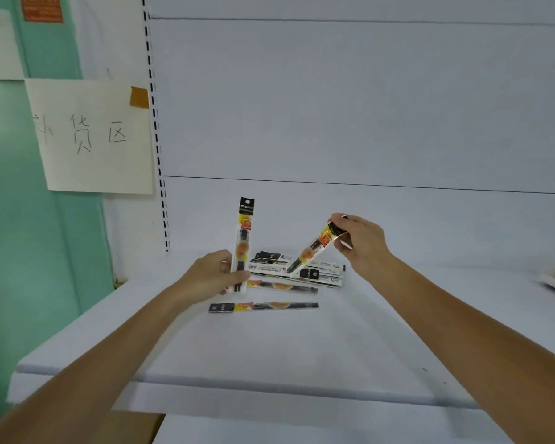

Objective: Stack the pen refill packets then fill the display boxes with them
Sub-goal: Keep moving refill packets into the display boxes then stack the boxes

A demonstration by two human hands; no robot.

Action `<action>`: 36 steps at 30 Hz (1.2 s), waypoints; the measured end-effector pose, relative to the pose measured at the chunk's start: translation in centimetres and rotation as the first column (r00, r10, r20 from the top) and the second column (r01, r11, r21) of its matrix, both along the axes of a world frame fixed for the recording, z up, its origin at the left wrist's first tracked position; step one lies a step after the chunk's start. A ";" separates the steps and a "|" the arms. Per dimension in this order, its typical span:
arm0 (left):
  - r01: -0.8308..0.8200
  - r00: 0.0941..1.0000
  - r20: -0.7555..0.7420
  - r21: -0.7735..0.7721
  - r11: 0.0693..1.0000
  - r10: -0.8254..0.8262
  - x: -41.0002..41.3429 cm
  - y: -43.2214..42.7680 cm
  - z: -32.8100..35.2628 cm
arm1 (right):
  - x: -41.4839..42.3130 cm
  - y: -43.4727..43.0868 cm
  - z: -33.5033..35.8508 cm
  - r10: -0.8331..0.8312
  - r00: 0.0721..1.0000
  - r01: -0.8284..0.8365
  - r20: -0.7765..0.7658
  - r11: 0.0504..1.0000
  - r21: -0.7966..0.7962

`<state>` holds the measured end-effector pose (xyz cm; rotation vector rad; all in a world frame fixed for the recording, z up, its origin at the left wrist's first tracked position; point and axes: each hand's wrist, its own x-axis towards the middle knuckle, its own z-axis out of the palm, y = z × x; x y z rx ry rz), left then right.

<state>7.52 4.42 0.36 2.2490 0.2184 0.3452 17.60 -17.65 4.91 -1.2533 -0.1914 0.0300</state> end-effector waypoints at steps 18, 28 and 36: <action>0.162 0.986 0.042 -0.451 0.878 -0.160 -2.1 -4.8 1.0 | 0.3 5.6 0.2 -0.116 0.974 0.163 0.193 0.954 -0.250; -0.016 0.986 0.156 -0.261 0.965 0.059 -3.2 0.6 1.0 | -0.9 5.9 -2.3 -0.061 0.645 0.588 0.762 0.675 -0.444; -0.277 0.941 0.052 -0.450 0.849 0.335 -3.8 3.8 -1.9 | -1.7 6.3 -5.0 0.686 0.699 0.182 0.201 0.101 -0.978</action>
